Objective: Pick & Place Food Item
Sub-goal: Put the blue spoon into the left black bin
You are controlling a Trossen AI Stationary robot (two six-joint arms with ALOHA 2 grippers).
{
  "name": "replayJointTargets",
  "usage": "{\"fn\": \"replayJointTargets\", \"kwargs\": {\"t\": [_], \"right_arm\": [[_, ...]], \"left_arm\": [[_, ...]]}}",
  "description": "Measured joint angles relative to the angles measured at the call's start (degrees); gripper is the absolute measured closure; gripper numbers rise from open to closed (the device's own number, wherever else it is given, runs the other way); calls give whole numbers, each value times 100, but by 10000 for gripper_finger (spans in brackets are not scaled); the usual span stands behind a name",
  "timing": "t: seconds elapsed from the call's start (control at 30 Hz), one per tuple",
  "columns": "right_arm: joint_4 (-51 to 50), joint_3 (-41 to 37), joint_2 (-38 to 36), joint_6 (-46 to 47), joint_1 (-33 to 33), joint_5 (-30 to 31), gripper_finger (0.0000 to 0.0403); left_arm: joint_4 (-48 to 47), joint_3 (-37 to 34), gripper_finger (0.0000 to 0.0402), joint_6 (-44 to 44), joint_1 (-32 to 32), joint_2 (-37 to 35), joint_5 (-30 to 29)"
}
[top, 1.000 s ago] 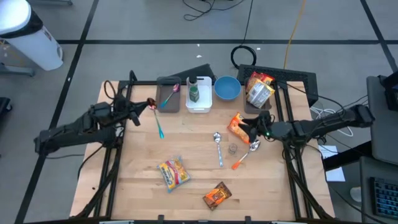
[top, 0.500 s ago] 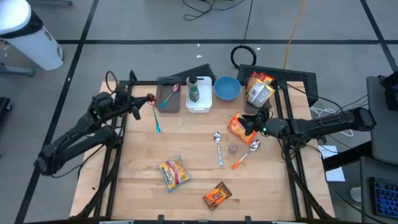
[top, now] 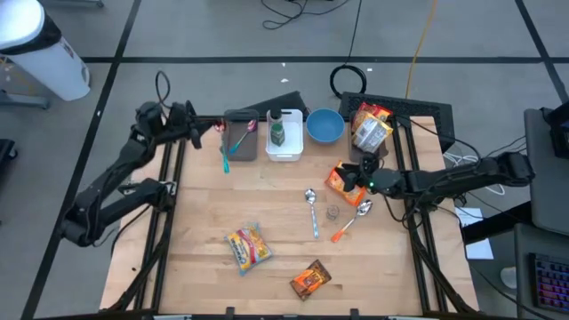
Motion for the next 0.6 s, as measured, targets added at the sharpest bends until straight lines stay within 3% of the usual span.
{"fn": "replayJointTargets", "kwargs": {"t": [0.4, 0.6], "right_arm": [[297, 0, 102, -430, 0, -33, 190], [298, 0, 102, -562, 1, -48, 190]], "left_arm": [[-1807, 2347, 399, 1573, 174, 2133, -314], [-1959, 3117, 399, 1783, 136, 2973, -427]]}}
